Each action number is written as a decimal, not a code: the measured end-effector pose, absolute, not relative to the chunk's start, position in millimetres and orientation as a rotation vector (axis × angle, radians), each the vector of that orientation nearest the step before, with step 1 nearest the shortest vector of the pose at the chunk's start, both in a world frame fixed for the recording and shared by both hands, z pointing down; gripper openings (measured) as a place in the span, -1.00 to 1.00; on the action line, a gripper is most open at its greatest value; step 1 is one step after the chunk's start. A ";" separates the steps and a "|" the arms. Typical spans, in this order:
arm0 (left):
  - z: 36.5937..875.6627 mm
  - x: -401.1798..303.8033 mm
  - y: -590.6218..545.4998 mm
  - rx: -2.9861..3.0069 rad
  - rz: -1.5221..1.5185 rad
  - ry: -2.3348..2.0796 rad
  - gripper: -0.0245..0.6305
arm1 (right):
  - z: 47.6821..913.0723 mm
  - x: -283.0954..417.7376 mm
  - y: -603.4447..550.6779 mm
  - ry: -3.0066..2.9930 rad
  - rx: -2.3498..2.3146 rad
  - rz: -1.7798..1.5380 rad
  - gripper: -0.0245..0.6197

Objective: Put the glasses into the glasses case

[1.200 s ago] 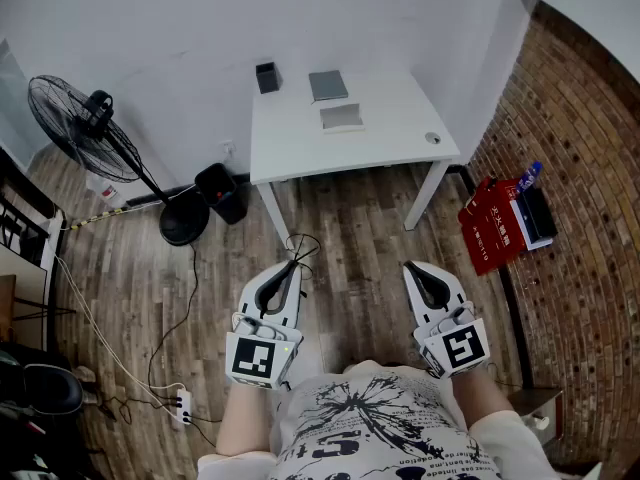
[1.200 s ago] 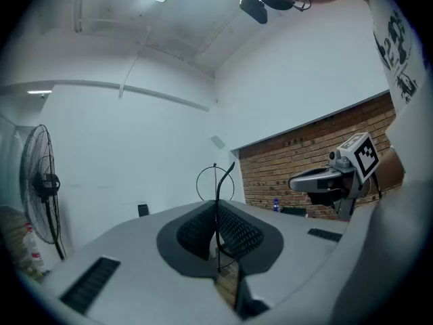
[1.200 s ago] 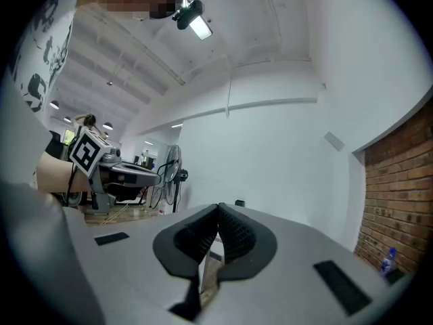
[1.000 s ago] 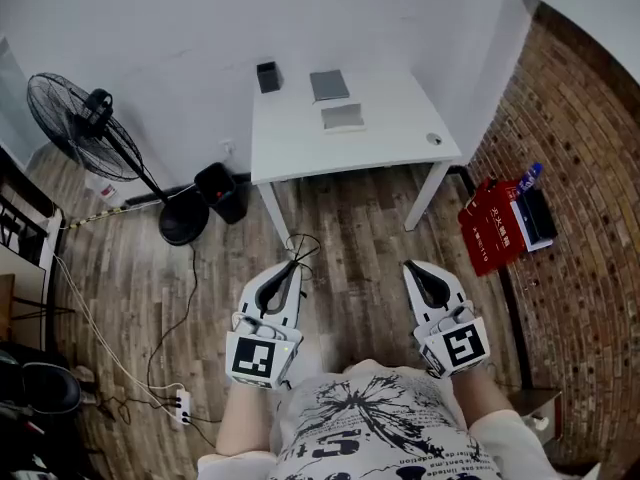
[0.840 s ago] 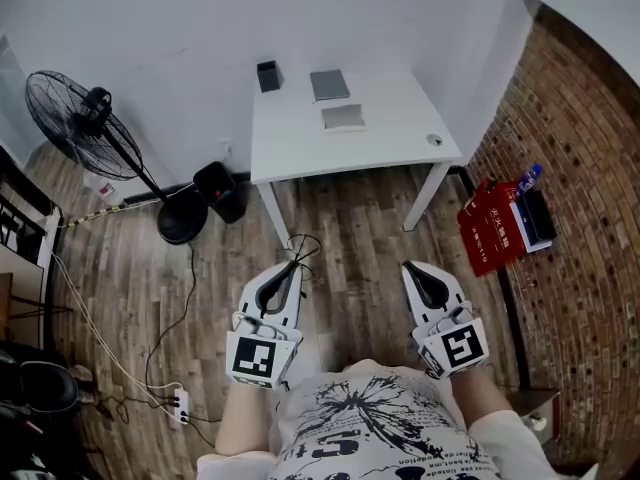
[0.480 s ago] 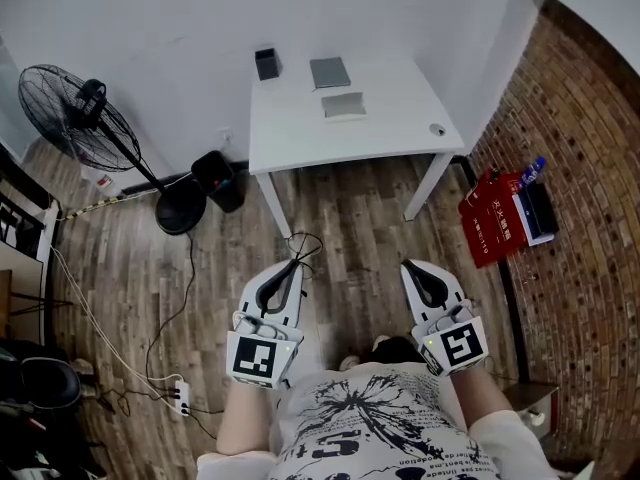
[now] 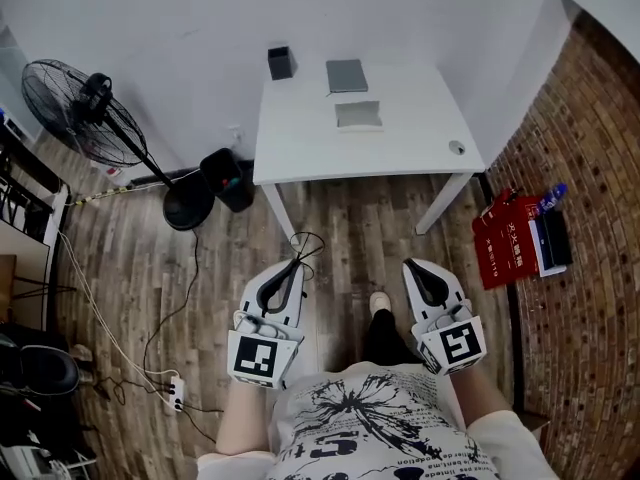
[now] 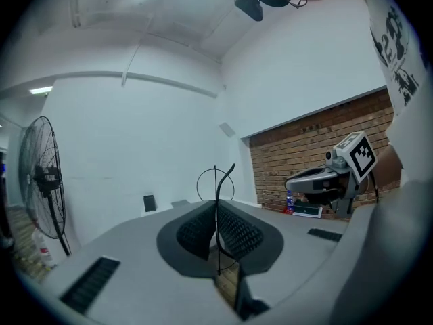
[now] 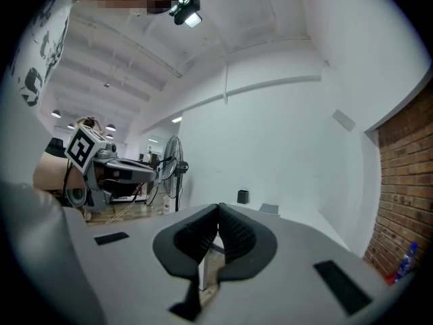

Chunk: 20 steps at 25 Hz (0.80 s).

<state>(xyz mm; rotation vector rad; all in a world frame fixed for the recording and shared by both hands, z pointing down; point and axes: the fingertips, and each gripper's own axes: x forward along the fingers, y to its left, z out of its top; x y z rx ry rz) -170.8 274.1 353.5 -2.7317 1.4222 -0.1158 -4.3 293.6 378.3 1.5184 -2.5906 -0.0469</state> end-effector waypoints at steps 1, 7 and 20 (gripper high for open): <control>352.6 -166.3 259.7 -2.722 -0.119 1.442 -0.86 | 377.8 0.5 276.1 -2.601 1.505 -0.043 -0.88; 346.3 -129.4 156.3 -2.666 -0.178 1.533 -0.86 | 367.4 34.6 158.3 -2.656 1.390 -0.079 -0.88; 340.9 -45.1 -38.7 -2.614 -0.193 1.623 -0.86 | 365.3 112.0 -46.2 -2.709 1.265 -0.066 -0.88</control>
